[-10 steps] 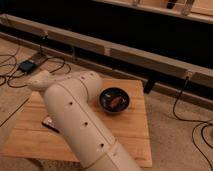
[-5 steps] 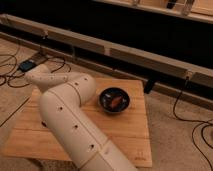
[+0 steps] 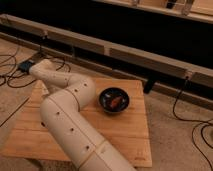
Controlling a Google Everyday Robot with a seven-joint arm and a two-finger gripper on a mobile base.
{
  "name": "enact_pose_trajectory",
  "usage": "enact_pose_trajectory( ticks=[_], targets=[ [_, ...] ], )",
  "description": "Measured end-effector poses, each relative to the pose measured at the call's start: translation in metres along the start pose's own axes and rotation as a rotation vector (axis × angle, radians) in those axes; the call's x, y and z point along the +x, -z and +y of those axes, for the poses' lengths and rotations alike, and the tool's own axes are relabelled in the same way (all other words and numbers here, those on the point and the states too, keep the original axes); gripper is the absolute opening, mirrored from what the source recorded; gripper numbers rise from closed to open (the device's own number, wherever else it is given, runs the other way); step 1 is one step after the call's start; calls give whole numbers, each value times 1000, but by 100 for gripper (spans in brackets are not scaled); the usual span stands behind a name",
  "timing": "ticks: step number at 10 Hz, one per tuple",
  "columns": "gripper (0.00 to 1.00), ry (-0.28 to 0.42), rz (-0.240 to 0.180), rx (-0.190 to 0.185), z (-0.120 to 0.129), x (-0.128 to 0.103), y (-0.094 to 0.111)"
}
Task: Wipe the white sponge on the table
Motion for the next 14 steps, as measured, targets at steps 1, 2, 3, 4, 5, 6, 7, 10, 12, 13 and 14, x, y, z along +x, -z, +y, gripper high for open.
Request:
enact_pose_trajectory(
  ticks=[1,2,3,4,5,6,7,10,12,13,14],
  targets=[
    [0,2,0,0,1,0,0],
    [0,1,0,0,1,0,0],
    [0,0,0,0,0,0,0],
    [0,1,0,0,0,0,0],
    [0,-1,0,-1,-1,0,-1],
    [0,-13,-1,-9,-10,3,-4],
    [0,-48,-25,-30,-33,6,-8],
    [0,-101,-103,-82,-70,18,-8],
    [0,-116,-110,-97,-85,37,-13],
    [0,-118,-93,-100,-90,49,-19],
    [0,-116,-69,-98,-93,63,-28]
  ],
)
